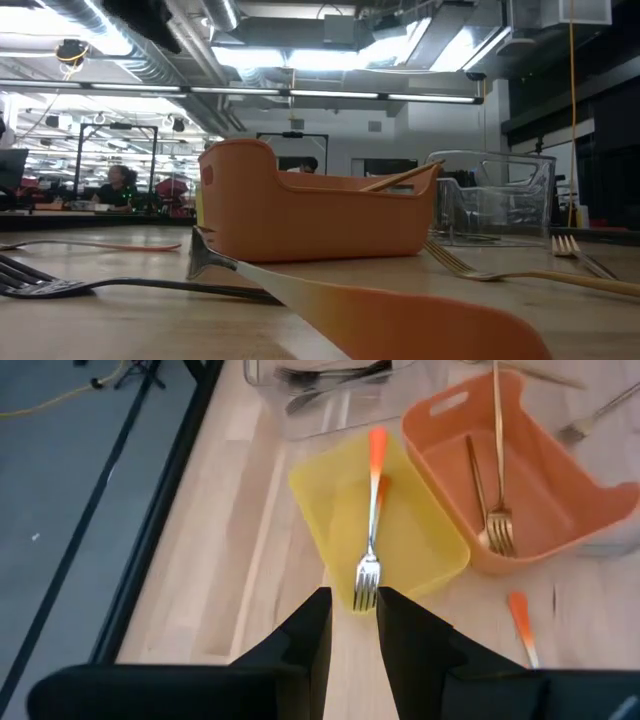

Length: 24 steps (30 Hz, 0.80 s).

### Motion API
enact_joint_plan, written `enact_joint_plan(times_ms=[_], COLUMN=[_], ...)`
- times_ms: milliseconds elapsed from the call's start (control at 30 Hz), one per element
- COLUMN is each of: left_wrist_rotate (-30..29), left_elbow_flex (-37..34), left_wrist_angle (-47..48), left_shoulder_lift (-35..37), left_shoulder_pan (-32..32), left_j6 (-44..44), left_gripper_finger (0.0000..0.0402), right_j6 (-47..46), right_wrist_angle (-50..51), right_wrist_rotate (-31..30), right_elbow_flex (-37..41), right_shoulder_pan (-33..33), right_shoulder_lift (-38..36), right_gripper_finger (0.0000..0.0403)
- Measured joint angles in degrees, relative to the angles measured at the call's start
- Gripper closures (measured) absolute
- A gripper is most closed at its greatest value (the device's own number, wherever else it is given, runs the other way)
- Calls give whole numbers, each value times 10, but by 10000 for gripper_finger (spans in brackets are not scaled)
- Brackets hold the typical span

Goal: Sort silverware by color (type)
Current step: Put the gold fork into the orange bin

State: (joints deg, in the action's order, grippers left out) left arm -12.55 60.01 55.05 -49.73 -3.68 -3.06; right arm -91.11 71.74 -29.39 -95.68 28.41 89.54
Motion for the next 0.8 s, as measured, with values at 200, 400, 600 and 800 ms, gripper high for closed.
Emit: enact_joint_plan(times_ms=[200, 400, 600, 800], left_wrist_rotate=[0, 0, 0, 0], left_elbow_flex=[0, 0, 0, 0], left_wrist_angle=[32, 31, 50, 74], left_shoulder_lift=[40, 72, 90, 95], left_shoulder_pan=[0, 0, 0, 0], left_j6=[0, -1, -2, -5], left_gripper_finger=[324, 324, 324, 324], right_j6=[-5, -88, -250, -388], right_wrist_angle=[-81, -74, -43, 62], right_wrist_rotate=[7, 84, 131, 215], right_elbow_flex=[0, 0, 0, 0], right_shoulder_pan=[7, 9, 18, 20], right_shoulder_lift=[30, 63, 103, 164], right_gripper_finger=[329, 329, 329, 329])
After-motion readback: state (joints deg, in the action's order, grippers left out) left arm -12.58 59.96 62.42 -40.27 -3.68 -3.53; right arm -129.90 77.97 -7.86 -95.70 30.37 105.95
